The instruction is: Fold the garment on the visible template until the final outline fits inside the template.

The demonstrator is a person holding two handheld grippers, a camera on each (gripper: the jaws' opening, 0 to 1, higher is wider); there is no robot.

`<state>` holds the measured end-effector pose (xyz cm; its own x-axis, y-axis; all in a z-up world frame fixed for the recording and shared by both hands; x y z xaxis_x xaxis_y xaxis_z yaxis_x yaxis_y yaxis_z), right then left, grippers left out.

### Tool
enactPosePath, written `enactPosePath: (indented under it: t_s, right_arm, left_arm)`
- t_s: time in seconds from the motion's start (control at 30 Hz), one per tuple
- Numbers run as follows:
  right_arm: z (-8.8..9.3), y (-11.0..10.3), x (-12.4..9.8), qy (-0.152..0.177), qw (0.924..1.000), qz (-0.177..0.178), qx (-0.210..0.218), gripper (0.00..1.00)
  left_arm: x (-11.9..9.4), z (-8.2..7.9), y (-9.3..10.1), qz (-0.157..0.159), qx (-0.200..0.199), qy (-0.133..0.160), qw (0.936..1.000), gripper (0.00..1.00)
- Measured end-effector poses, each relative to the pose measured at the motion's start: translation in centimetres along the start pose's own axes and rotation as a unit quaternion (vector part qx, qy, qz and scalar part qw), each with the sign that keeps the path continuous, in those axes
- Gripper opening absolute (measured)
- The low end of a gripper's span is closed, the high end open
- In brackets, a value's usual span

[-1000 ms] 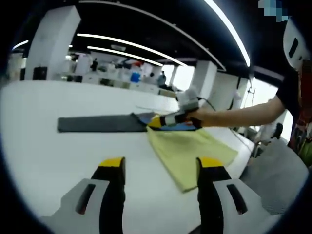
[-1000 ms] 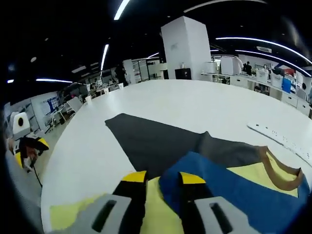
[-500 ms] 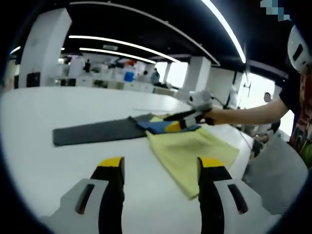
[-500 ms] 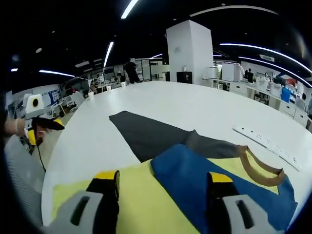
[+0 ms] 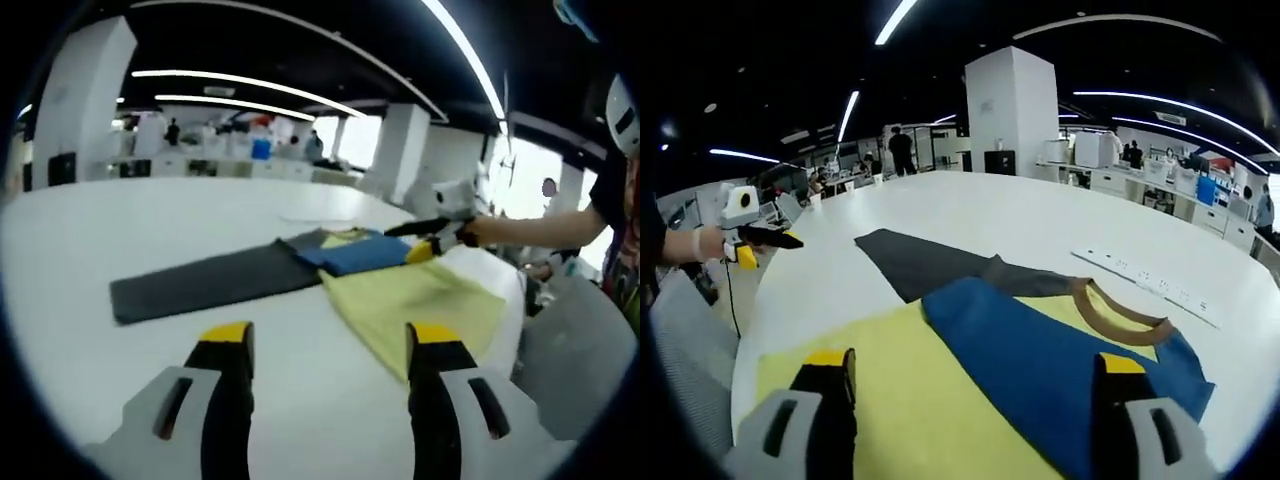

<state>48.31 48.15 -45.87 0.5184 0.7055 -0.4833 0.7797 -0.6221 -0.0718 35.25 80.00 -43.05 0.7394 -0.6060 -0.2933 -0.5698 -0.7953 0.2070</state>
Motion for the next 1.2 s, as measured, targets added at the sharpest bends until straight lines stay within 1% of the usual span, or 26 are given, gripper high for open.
enactPosePath:
  t_s: [0.03, 0.07, 0.17, 0.23, 0.27, 0.33, 0.37, 0.4, 0.43, 0.5, 0.6, 0.63, 0.67, 0.73, 0.8, 0.83, 0.87, 0.93, 0.97, 1.03, 1.17, 1.2]
  right_arm:
    - [0.0, 0.1, -0.3, 0.001, 1.0, 0.001, 0.002, 0.99]
    - [0.1, 0.3, -0.7, 0.005, 1.0, 0.004, 0.003, 0.99]
    - [0.3, 0.4, -1.9, 0.008, 1.0, 0.005, 0.004, 0.99]
    - [0.5, 0.6, -2.8, 0.009, 0.9999, 0.004, 0.009, 0.99]
    - [0.7, 0.6, -3.1, 0.009, 0.9999, 0.004, 0.009, 0.99]
    - [1.0, 1.2, -4.1, 0.01, 0.9998, 0.012, 0.011, 0.99]
    - [1.2, 1.4, -4.7, 0.011, 0.9997, 0.016, 0.018, 0.99]
    - [1.3, 1.6, -5.1, 0.014, 0.9995, 0.018, 0.023, 0.99]
    - [1.5, 1.9, -5.7, 0.015, 0.9993, 0.022, 0.027, 0.99]
    - [1.8, 2.3, -6.4, 0.014, 0.9991, 0.029, 0.028, 0.99]
    - [2.2, 2.7, -7.8, 0.017, 0.9987, 0.039, 0.026, 0.99]
    - [2.4, 3.1, -8.4, 0.02, 0.9984, 0.045, 0.029, 0.99]
    - [2.5, 3.3, -8.8, 0.024, 0.998, 0.049, 0.034, 0.99]
    - [2.9, 3.5, -9.5, 0.024, 0.9974, 0.055, 0.039, 0.99]
    - [3.5, 3.6, -10.3, 0.019, 0.997, 0.062, 0.041, 0.99]
    - [3.7, 3.7, -10.7, 0.02, 0.9967, 0.066, 0.043, 0.99]
    - [3.9, 3.7, -10.9, 0.023, 0.9964, 0.067, 0.046, 0.99]
    - [3.9, 3.5, -11.4, 0.03, 0.9946, 0.07, 0.071, 0.99]
    - [3.8, 3.5, -11.5, 0.033, 0.9948, 0.069, 0.068, 0.99]
    - [3.7, 3.7, -11.8, 0.033, 0.995, 0.074, 0.058, 0.99]
    - [3.4, 3.6, -12.2, 0.043, 0.9939, 0.077, 0.065, 0.99]
    - [3.4, 3.6, -12.3, 0.043, 0.9939, 0.078, 0.065, 0.99]
  left_arm:
    - [0.1, 0.0, -0.4, -0.003, 0.008, -0.007, 0.9999, 0.58]
    - [0.3, -0.2, -0.9, -0.006, 0.008, -0.01, 0.9999, 0.58]
    - [0.7, -0.8, -2.4, -0.013, -0.003, -0.002, 0.9999, 0.58]
    - [1.0, -1.2, -3.6, -0.033, 0.0, -0.006, 0.9994, 0.57]
    - [1.1, -1.3, -4.0, -0.034, 0.004, -0.005, 0.9994, 0.57]
    - [1.3, -1.4, -5.4, -0.056, 0.013, -0.016, 0.9982, 0.56]
    - [1.6, -1.7, -5.9, -0.06, 0.012, -0.01, 0.9981, 0.57]
    - [1.6, -1.8, -6.2, -0.061, 0.012, -0.01, 0.998, 0.56]
    - [1.7, -1.9, -7.0, -0.069, 0.009, -0.012, 0.9975, 0.56]
    - [2.0, -2.0, -7.9, -0.074, 0.01, -0.012, 0.9972, 0.56]
    - [2.3, -2.0, -8.7, -0.075, 0.006, -0.01, 0.9971, 0.55]
    - [2.5, -1.8, -9.1, -0.08, 0.004, -0.018, 0.9967, 0.55]
    - [2.6, -1.8, -9.4, -0.08, 0.005, -0.02, 0.9966, 0.55]
    - [2.7, -1.9, -9.8, -0.08, 0.002, -0.015, 0.9966, 0.56]
    - [2.9, -1.7, -10.4, -0.085, -0.003, -0.022, 0.9961, 0.56]
    - [2.9, -1.5, -10.8, -0.091, -0.002, -0.03, 0.9954, 0.56]
    - [3.0, -1.5, -11.0, -0.091, -0.002, -0.031, 0.9953, 0.57]
    - [3.1, -1.4, -11.6, -0.097, -0.006, -0.033, 0.9947, 0.56]
    - [3.1, -1.4, -11.8, -0.099, -0.007, -0.033, 0.9945, 0.56]
    - [3.1, -1.3, -12.7, -0.115, -0.022, -0.032, 0.9926, 0.56]
    - [2.8, -1.2, -14.3, -0.144, -0.037, -0.027, 0.9885, 0.55]
    - [2.5, -0.9, -14.8, -0.171, -0.047, -0.033, 0.9837, 0.54]
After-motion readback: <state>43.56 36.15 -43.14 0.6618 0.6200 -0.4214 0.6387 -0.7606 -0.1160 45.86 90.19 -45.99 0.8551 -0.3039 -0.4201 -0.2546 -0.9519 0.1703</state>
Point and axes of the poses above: the point that each gripper's makers call its tool centre point, and the gripper's own axes: x roughly forward along the fingers, y roughly to its right, z roughly out of its underside, the point moved 5 cm from there along -x, roughly backward along the fingers, and after that the axes turned 1 degree about y, right-handed, at the moved point
